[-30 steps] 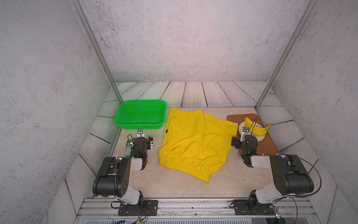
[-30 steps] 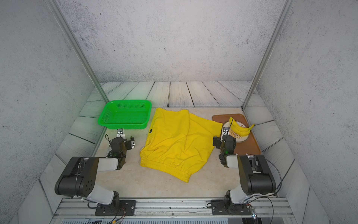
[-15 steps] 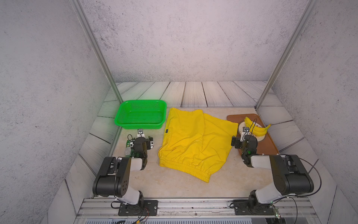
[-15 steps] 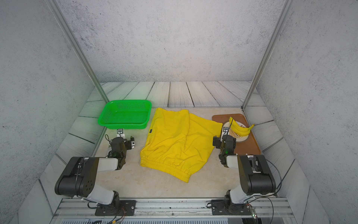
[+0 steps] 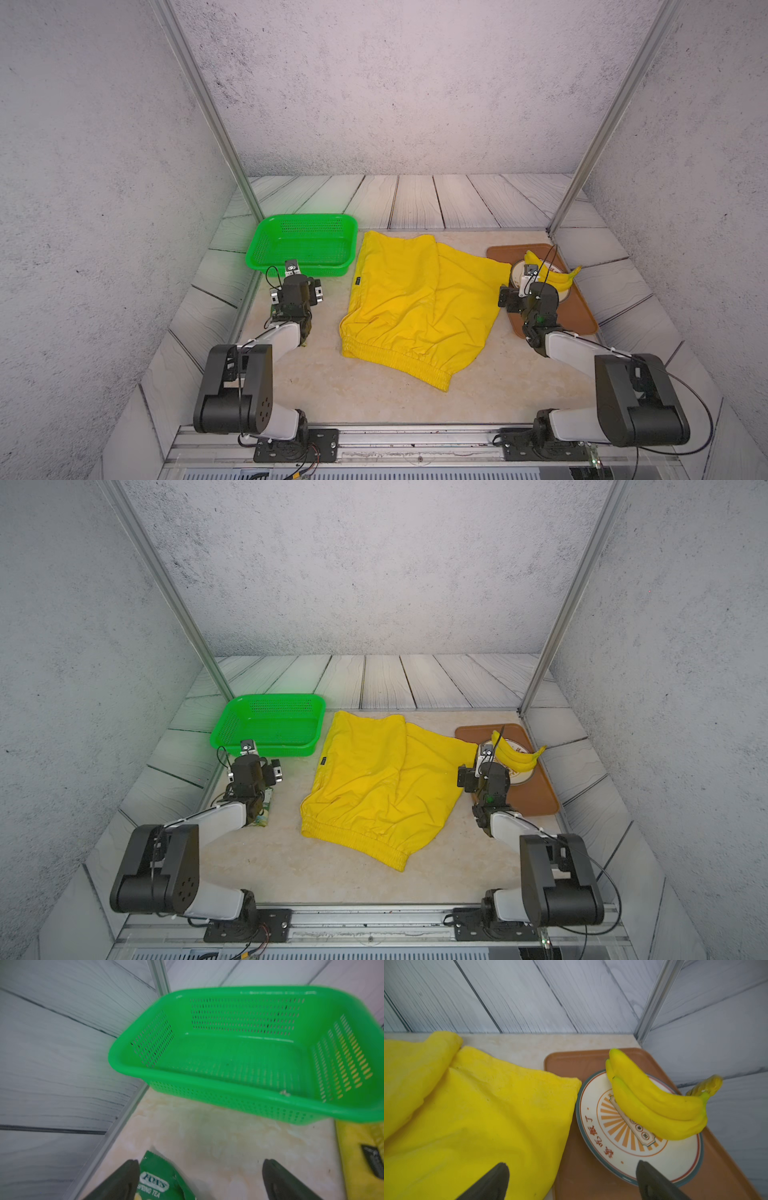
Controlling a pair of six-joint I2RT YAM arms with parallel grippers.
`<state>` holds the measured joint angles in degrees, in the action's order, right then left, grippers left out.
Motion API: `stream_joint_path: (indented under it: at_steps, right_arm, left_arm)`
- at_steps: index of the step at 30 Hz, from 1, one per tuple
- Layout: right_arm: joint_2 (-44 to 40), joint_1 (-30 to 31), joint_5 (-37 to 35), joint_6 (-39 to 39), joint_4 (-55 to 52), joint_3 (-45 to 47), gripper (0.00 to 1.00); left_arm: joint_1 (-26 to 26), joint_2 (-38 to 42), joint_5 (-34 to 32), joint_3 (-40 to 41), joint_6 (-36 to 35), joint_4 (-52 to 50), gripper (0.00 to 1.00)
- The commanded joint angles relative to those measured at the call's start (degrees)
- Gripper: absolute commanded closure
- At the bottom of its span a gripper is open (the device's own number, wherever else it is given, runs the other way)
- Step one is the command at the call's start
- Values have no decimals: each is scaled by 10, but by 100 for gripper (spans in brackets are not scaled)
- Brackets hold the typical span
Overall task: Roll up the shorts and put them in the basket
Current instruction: Fold the shorts at the center of the board.
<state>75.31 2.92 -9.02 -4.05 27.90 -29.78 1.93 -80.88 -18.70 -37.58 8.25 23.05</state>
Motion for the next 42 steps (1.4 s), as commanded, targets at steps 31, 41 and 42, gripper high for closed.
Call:
stream_joint_path:
  at_steps: [31, 41, 42]
  right_arm:
    - [-168, -8, 177, -304, -614, -140, 13]
    - [-168, -9, 176, -300, -620, -131, 12]
    - [-168, -9, 177, -300, -618, -130, 12]
  left_arm:
    - [618, -69, 285, -220, 142, -457, 58]
    - [689, -258, 238, -371, 116, -598, 46]
    - [690, -269, 227, -375, 119, -602, 45]
